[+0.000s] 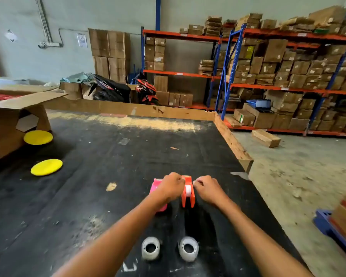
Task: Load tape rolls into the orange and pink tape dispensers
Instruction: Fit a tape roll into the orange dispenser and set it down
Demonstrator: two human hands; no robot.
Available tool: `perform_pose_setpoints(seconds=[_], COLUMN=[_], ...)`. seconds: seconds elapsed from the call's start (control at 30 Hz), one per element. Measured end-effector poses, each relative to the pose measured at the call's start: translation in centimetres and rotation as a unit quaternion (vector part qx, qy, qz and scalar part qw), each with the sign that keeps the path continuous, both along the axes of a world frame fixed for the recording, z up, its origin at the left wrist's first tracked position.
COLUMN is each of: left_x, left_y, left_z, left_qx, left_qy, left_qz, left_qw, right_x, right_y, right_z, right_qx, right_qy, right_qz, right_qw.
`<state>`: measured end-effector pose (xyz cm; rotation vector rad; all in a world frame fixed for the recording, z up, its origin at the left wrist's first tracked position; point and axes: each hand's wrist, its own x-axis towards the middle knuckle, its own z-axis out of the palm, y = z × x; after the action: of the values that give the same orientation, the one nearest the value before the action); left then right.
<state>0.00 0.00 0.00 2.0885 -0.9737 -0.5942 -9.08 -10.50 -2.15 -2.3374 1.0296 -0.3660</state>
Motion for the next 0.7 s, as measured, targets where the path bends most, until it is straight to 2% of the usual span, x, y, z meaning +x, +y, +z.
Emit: perform_pose_setpoints(seconds=[0.13,0.23,0.37,0.5,0.63,0.7], left_x=[-1.1,-1.4,-1.3,-2.0,-2.1,-2.4], left_y=[0.0,-0.2,0.1,1.3,1.9,2.1], left_z=[-1.6,-2.6,-2.7,-1.8,-0.9,-0.7], left_qx=[0.013,-0.04,-0.131,-0.2,-0.253,-0.245], left_qy=[0.049,0.107,0.137,0.142,0.284,0.308], left_qz=[0.004,0.022,0.084,0.102,0.111,0.087], left_qw=[0.999,0.993,0.978,0.964,0.918,0.915], right_x=[-0.9,-1.1,-1.6,-2.6,-4.0,-4.6], right_y=[0.9,1.6,2.7,3.9,5.6,6.5], right_z=[-1.7,-2.3,-1.7,-0.4,0.7,1.0], right_qx=[0.073,0.091,0.071,0.009,-0.045,-0.055], right_qy=[-0.037,-0.092,-0.199,-0.241,-0.29,-0.298], right_qz=[-0.009,-0.016,-0.044,-0.047,-0.006,0.027], right_qw=[0.997,0.991,0.977,0.969,0.956,0.952])
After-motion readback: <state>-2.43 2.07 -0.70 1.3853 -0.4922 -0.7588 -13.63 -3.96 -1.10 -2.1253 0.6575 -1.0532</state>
